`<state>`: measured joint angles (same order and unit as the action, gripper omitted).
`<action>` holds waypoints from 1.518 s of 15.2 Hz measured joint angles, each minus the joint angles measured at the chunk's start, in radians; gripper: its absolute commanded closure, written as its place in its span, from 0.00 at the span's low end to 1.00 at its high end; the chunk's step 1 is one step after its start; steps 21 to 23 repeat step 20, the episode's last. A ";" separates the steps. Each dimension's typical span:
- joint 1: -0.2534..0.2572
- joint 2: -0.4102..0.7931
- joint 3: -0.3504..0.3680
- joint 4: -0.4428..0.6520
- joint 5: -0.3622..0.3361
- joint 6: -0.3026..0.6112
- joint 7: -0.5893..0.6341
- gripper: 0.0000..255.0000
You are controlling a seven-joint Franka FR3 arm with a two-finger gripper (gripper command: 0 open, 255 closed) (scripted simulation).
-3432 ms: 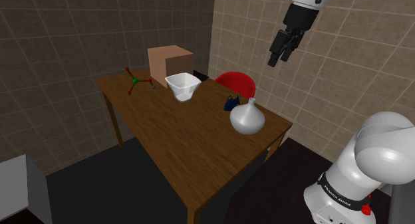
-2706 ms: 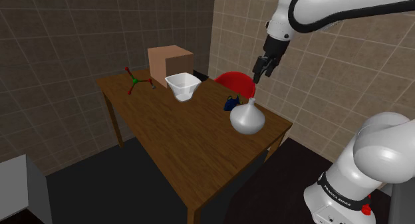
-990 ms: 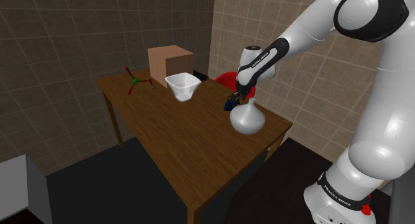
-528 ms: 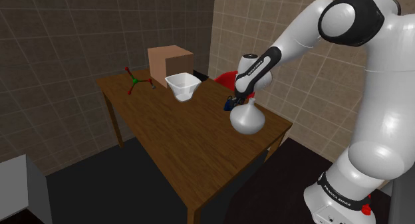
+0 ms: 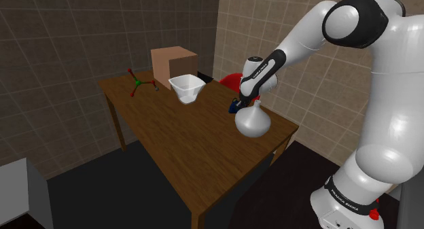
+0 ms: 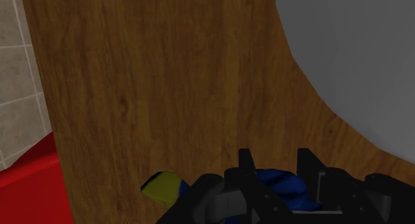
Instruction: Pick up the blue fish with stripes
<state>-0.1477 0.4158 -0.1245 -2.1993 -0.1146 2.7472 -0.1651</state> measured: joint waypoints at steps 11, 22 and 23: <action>0.002 -0.071 -0.001 -0.004 -0.001 -0.068 -0.006 1.00; 0.007 -0.161 -0.002 0.004 -0.002 -0.166 -0.011 1.00; 0.007 -0.161 -0.002 0.004 -0.002 -0.166 -0.011 1.00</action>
